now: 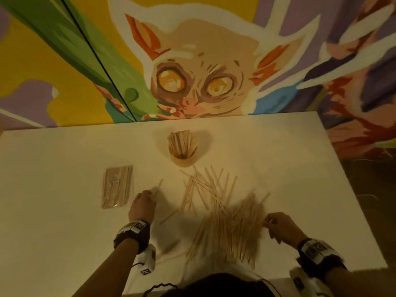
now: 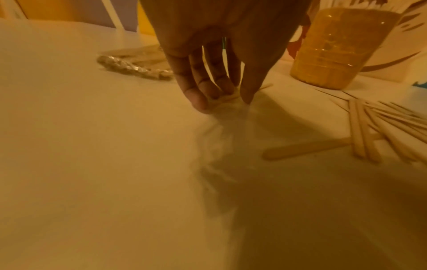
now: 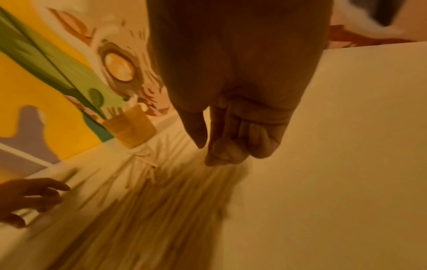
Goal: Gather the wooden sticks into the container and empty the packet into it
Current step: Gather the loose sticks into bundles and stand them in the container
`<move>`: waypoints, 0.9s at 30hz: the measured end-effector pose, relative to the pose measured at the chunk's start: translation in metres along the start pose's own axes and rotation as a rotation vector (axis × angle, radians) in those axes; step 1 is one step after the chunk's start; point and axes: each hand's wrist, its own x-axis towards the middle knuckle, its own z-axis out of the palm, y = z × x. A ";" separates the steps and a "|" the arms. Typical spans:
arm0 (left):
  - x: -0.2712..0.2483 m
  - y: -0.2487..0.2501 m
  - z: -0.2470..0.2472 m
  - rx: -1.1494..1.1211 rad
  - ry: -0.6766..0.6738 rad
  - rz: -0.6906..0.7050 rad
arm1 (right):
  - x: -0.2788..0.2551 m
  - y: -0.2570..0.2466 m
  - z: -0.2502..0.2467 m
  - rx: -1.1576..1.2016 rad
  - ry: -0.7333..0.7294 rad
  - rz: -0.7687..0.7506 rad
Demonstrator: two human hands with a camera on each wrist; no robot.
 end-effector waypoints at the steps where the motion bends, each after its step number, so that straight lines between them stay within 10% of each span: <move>1: -0.001 0.008 0.003 0.006 0.006 0.023 | -0.007 0.016 0.003 0.007 -0.006 0.032; 14: -0.027 0.106 0.065 0.196 -0.089 0.127 | -0.019 0.064 0.024 0.119 -0.083 0.134; 27: -0.042 0.068 0.065 0.567 -0.172 0.300 | -0.008 0.069 0.006 0.149 -0.267 0.072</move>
